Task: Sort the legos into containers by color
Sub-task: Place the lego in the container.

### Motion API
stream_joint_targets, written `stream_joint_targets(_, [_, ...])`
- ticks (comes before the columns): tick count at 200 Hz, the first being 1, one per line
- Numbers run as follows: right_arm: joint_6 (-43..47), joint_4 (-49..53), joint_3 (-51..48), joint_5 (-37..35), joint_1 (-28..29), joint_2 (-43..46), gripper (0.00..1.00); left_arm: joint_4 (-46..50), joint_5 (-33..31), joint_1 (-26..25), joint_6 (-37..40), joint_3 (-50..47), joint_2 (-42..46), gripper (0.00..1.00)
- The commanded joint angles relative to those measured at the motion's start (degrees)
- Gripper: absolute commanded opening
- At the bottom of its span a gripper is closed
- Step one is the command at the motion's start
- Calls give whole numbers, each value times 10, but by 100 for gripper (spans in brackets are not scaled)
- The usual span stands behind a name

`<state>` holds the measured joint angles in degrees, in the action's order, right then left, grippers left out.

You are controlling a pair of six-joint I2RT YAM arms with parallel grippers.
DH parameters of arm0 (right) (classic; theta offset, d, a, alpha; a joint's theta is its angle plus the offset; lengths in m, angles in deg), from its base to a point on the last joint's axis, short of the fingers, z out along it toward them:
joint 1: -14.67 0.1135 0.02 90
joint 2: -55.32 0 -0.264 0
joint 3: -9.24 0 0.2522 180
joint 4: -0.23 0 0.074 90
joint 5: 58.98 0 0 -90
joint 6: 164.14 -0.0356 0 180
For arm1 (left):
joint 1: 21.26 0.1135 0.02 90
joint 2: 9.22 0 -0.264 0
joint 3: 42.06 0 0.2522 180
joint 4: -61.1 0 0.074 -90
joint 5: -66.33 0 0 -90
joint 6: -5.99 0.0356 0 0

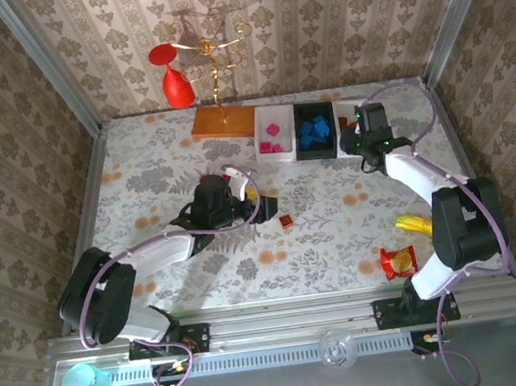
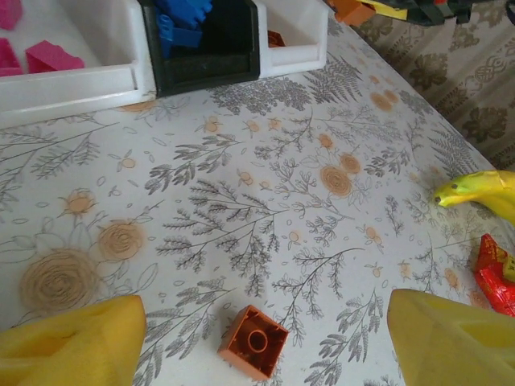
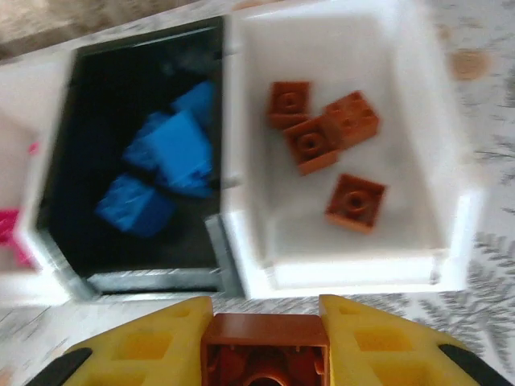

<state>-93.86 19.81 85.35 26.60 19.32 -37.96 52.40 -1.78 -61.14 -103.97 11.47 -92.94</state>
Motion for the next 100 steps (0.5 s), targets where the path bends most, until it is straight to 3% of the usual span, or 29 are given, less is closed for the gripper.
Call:
stream_joint_targets(1, [-6, -2, 46, -5, -16, -53, 35, -20, 4, -12, -10, 20, -11, 80])
stream_joint_targets(54, [17, 33, 162, -38, -24, -162, 41, -23, -4, -21, -16, 15, -1, 79])
stream_joint_targets(100, [31, 41, 162, -44, -23, -128, 54, 42, -56, -20, 13, 12, 30, 80])
